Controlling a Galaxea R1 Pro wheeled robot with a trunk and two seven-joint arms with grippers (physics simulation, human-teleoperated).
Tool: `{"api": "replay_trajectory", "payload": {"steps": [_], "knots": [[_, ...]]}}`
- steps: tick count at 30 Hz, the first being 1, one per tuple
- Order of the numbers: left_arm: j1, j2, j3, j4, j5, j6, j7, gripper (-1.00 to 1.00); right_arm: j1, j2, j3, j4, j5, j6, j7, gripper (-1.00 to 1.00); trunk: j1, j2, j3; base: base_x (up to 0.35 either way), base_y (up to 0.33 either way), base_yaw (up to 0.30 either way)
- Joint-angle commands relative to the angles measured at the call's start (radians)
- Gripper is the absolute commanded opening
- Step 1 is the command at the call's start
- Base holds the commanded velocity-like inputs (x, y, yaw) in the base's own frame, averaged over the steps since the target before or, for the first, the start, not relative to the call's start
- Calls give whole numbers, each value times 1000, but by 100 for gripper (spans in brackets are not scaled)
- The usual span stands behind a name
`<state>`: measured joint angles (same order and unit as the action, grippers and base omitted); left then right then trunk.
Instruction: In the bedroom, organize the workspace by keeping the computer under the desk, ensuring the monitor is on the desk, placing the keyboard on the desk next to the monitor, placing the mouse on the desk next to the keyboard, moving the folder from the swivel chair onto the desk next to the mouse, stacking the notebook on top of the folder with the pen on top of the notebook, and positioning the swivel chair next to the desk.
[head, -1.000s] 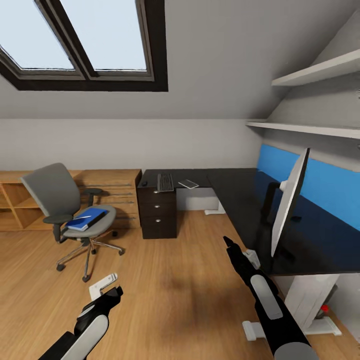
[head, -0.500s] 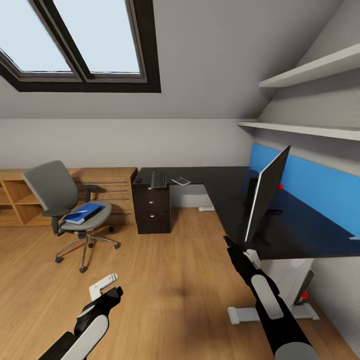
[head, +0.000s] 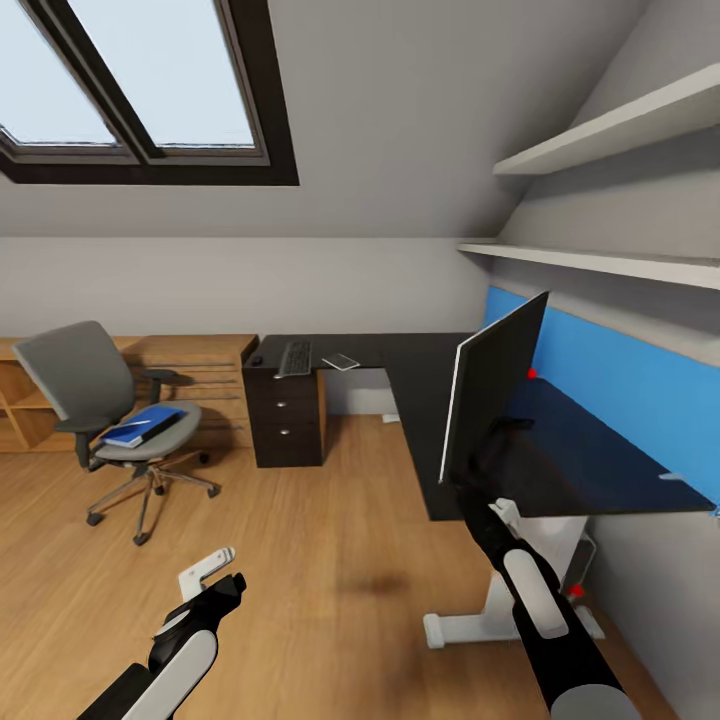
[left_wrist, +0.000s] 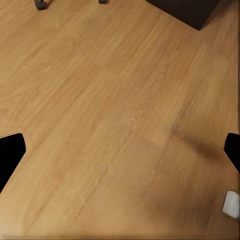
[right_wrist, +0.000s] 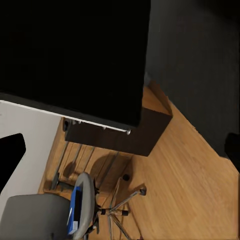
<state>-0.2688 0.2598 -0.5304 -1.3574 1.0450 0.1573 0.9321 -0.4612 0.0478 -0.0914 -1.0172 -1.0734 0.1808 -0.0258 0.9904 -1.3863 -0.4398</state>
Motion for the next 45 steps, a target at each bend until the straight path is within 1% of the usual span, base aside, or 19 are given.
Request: {"api": "replay_trajectory", "payload": {"steps": [1,8,14,20,25,30,37,45], "knots": [[-1,1,-2,-2,2,5,7,100,0,1,-3,-1,-8,1,-3,100,0,-1,-1,97,-326,0],[-1,1,-2,-2,1,5,7,100,-1,0,-4,-1,-8,-44,-3,100,0,-1,-1,176,-289,0],[-1,1,-2,-2,1,5,7,100,-1,0,-4,-1,-8,-56,-3,100,0,-1,-1,229,-239,0],[-1,1,-2,-2,2,5,7,100,0,0,-4,-1,-8,-59,-3,100,0,-1,-1,293,-67,0],[-1,1,-2,-2,2,5,6,100,0,0,-3,0,-8,-59,-3,100,0,-1,-1,318,60,0],[-1,1,-2,-1,5,5,6,100,0,0,-2,0,-8,-60,-4,100,0,-1,-1,251,192,0],[-1,1,-2,12,6,5,5,100,-1,0,-2,2,-7,-60,-5,100,0,-1,-1,48,294,0],[-1,1,-2,13,5,5,6,100,-1,0,-1,2,-7,-60,-5,100,0,-1,-1,3,67,0]]}}
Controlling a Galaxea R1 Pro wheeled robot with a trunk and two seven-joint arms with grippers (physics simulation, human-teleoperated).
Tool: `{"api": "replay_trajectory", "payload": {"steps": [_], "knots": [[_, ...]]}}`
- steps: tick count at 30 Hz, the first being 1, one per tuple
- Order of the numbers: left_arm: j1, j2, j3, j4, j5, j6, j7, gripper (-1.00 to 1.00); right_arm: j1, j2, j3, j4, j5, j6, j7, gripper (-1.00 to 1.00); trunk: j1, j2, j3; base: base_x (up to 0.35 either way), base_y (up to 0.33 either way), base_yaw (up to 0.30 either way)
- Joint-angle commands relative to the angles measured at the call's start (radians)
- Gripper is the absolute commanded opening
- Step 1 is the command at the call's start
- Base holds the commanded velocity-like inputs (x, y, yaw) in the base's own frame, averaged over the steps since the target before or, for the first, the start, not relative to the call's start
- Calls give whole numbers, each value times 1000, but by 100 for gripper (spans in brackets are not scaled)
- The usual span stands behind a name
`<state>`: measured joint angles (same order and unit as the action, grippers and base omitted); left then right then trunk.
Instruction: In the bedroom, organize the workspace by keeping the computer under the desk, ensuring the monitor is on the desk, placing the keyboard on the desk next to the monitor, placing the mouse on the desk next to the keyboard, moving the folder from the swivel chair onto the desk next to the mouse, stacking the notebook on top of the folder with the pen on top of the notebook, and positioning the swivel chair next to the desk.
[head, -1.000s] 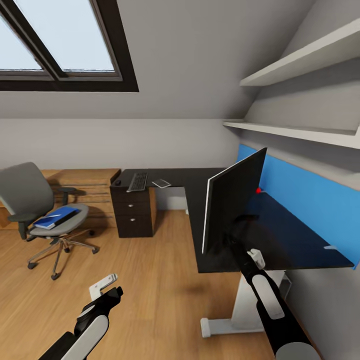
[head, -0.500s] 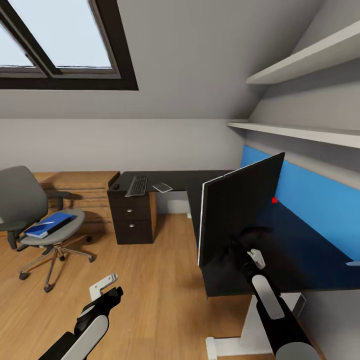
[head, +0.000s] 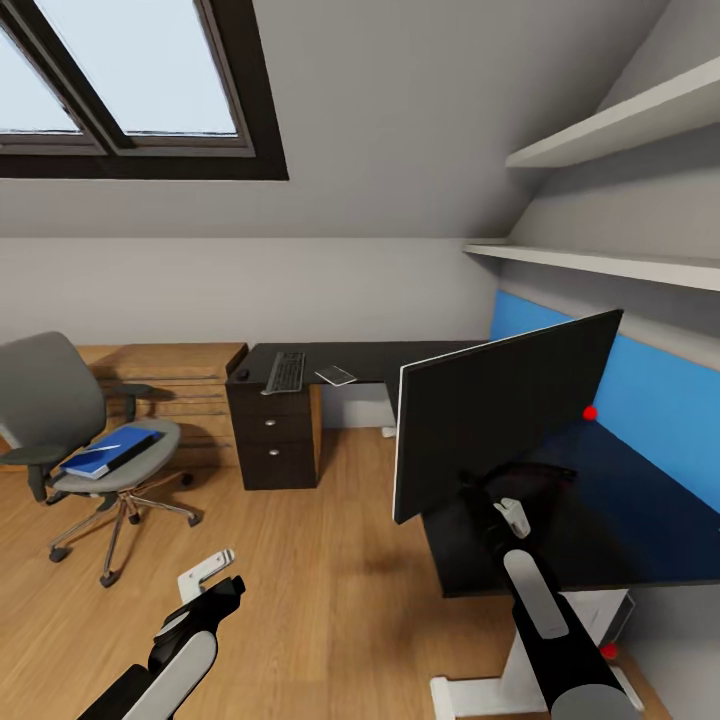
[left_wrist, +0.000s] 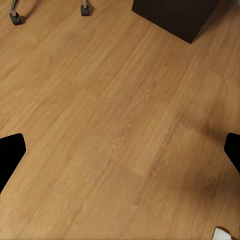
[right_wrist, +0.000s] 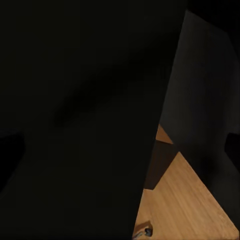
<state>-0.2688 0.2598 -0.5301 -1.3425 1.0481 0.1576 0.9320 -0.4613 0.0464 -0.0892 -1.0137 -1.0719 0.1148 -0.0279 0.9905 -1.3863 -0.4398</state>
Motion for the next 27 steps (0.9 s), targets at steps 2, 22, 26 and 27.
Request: {"api": "replay_trajectory", "payload": {"steps": [2,22,26,27], "knots": [[-1,1,-2,-1,2,5,6,100,0,1,-3,-2,-8,6,-3,100,0,-1,-1,0,10,0],[-1,1,-3,-1,-1,5,6,100,0,1,-3,0,-8,6,-3,100,0,-1,-1,157,135,0],[-1,1,-3,-1,-2,5,5,100,0,1,-3,0,-8,6,-3,100,0,-1,-1,205,193,0],[-1,1,-3,-1,-1,5,5,100,0,1,-3,0,-8,6,-3,100,0,-1,-1,207,186,0]]}}
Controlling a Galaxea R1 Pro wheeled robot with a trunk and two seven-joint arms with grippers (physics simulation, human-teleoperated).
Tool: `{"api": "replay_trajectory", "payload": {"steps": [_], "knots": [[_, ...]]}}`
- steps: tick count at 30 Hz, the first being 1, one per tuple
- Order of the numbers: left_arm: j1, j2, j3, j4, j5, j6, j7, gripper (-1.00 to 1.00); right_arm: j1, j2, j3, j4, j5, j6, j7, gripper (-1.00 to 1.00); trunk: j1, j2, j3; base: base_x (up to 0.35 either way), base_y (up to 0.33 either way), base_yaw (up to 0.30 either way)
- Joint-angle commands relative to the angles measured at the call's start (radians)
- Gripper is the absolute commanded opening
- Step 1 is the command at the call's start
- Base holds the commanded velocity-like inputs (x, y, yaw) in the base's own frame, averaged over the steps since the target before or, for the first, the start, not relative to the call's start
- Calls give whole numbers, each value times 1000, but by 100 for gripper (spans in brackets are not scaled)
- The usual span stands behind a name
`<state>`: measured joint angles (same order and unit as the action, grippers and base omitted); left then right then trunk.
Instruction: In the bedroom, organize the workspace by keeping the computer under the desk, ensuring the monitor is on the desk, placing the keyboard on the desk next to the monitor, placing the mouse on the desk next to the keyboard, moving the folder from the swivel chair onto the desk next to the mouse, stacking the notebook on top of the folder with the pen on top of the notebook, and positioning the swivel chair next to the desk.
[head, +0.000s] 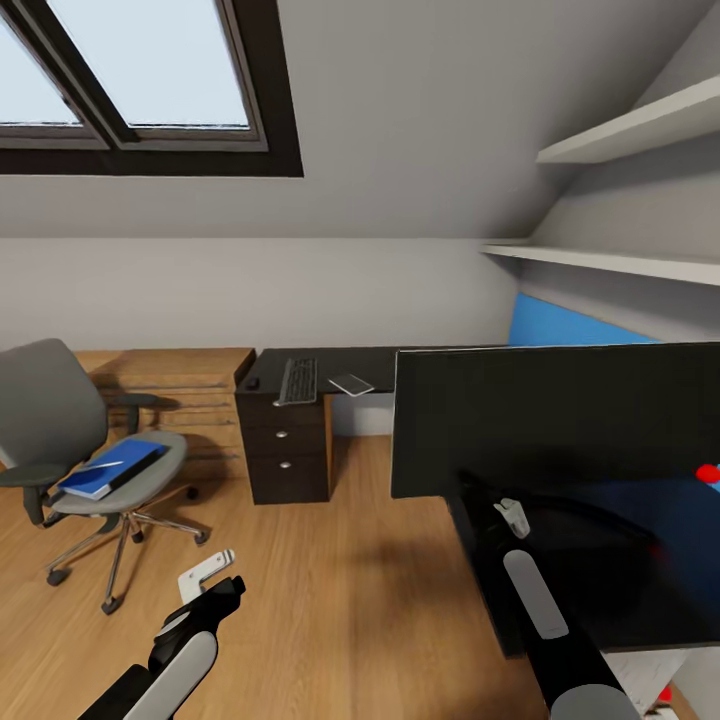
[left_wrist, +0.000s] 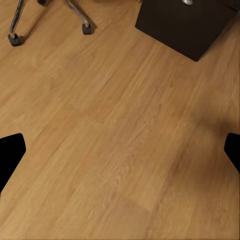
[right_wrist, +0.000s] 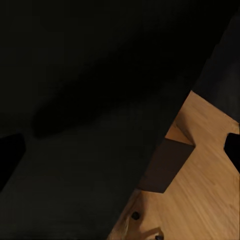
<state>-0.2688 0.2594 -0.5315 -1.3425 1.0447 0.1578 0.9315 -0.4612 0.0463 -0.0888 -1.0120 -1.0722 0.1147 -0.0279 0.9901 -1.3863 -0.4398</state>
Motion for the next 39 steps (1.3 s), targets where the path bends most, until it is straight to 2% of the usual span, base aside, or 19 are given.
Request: {"api": "replay_trajectory", "payload": {"steps": [1,16,39], "knots": [[-1,1,-2,-1,2,5,6,100,-1,1,-3,-2,-8,7,-2,100,0,-1,-1,178,152,0],[-1,1,-2,-1,2,5,6,100,-1,1,-3,-3,-8,7,-1,100,0,-1,-1,202,87,0],[-1,1,-1,-1,0,5,6,100,-1,1,-2,-3,-9,8,-2,100,0,-1,-1,28,23,0]]}}
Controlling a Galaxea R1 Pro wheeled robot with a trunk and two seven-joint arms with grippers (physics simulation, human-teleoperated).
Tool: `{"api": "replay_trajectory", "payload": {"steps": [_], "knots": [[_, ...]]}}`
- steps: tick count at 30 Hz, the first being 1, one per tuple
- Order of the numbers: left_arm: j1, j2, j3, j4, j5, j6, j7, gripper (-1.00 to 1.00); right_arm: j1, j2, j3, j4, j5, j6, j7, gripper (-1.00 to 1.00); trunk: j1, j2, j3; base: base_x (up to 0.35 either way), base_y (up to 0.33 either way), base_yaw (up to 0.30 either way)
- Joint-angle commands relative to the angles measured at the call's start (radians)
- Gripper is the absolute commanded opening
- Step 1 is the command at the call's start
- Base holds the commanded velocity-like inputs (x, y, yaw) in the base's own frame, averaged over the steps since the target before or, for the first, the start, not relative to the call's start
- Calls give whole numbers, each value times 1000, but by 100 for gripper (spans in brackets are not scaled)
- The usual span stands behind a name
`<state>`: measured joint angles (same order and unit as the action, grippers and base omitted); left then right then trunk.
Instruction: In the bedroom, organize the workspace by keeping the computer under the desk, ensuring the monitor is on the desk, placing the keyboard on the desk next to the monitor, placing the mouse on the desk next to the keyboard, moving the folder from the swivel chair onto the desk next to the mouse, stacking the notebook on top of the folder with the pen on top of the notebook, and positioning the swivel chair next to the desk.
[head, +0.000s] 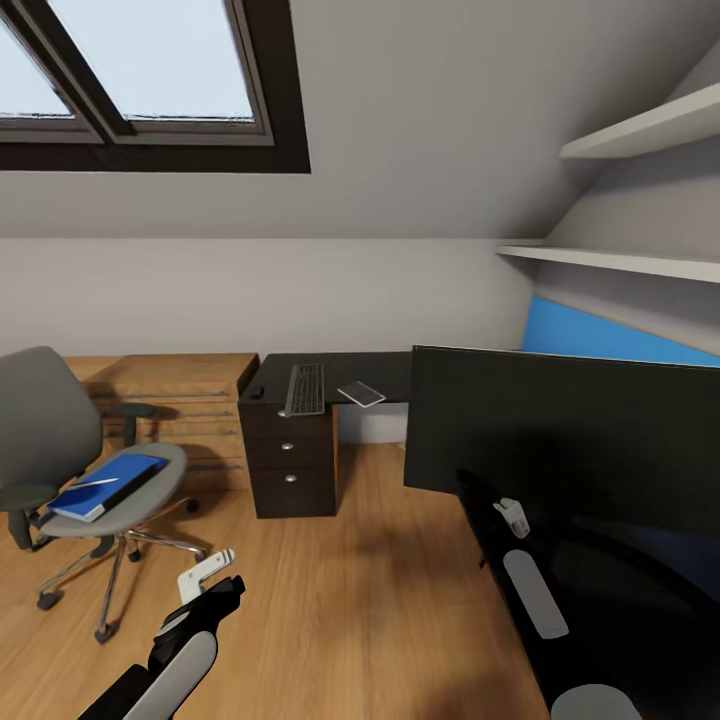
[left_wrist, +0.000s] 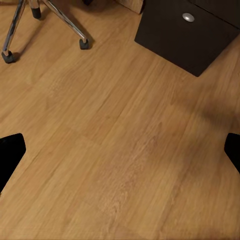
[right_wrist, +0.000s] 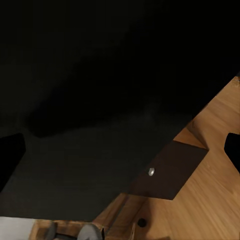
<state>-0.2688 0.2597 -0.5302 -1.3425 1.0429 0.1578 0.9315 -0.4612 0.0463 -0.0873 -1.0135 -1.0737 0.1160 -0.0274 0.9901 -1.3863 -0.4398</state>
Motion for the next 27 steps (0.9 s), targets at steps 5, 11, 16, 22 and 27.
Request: {"api": "replay_trajectory", "payload": {"steps": [5,11,16,22,27], "knots": [[-1,1,-2,-1,3,5,6,100,-1,1,-3,-2,-8,7,-3,100,0,-1,-1,118,129,0],[-1,0,-4,-1,3,5,6,100,-1,3,-4,-2,-8,5,-5,100,0,-1,-1,7,7,0],[-1,1,-3,-1,4,5,6,100,-1,1,-5,1,-8,5,-3,100,0,-1,-1,122,31,0],[-1,0,-4,-1,5,5,6,100,-1,1,-4,1,-8,5,-3,100,0,-1,-1,125,5,0],[-1,0,-4,-1,5,5,6,100,-1,1,-4,1,-8,5,-3,100,0,-1,-1,228,0,0]]}}
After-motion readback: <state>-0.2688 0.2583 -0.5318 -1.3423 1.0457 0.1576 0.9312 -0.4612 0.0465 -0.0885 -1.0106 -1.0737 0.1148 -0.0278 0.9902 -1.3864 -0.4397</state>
